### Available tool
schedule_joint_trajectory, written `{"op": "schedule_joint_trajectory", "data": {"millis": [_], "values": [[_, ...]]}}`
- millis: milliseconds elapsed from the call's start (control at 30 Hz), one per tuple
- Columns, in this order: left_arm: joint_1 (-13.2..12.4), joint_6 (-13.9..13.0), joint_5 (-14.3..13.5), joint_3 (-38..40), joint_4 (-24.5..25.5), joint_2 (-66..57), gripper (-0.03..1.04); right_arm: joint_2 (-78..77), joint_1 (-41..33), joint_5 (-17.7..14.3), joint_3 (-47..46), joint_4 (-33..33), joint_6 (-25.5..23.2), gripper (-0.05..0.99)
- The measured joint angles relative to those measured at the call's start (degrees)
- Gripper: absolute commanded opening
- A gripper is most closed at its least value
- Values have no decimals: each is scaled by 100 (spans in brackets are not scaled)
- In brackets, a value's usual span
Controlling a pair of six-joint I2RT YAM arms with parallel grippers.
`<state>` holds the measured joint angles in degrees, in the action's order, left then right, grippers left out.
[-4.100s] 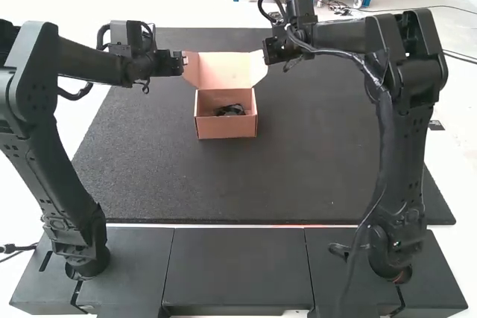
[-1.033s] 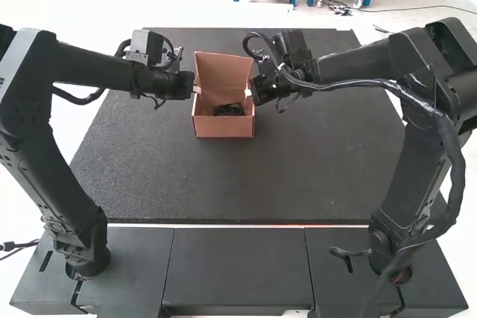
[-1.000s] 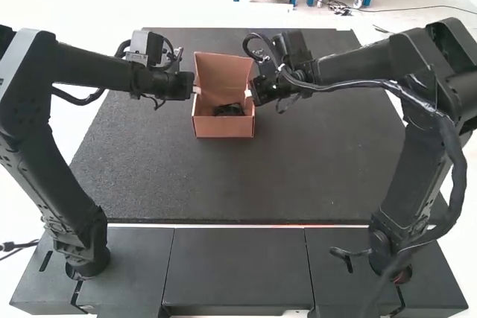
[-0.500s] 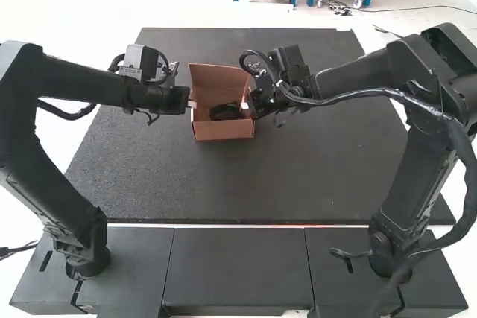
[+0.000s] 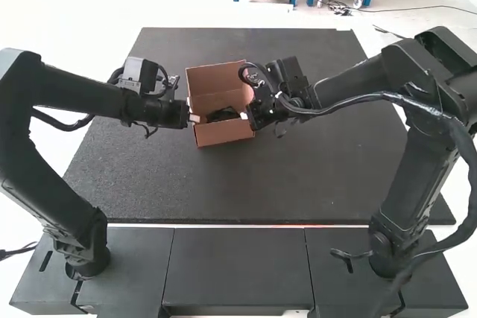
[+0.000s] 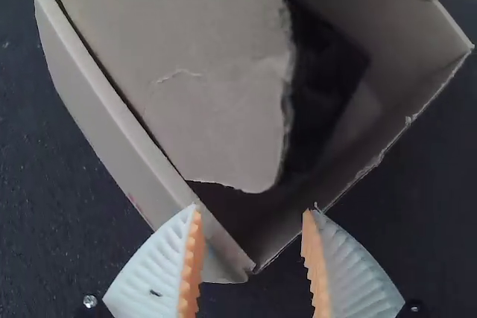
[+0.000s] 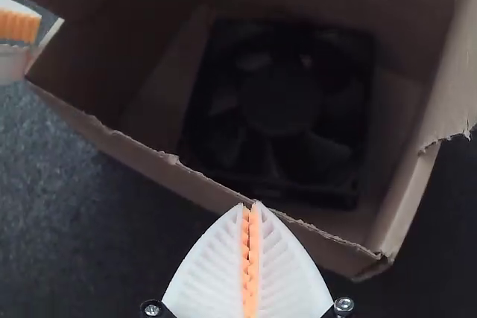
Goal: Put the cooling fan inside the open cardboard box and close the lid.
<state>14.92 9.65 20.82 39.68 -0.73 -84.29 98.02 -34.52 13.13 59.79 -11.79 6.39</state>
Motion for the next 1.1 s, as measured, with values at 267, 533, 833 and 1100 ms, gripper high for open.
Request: {"op": "schedule_joint_trajectory", "data": {"millis": [267, 533, 833, 1100], "values": [[0, 7, -4, -2, -59, -2, 83, -2, -2, -9, 0, -28, -57, 42], [4, 2, 0, 9, 409, 369, 86, -531, -74, -48, 2, -144, -219, 69], [122, 4, 175, 848, 1495, 1047, 86, -1158, -271, 59, 4, 4, -387, 86], [564, 203, 306, 2326, 1709, 1088, 87, -1268, -271, 216, 4, 229, -407, 89]]}}
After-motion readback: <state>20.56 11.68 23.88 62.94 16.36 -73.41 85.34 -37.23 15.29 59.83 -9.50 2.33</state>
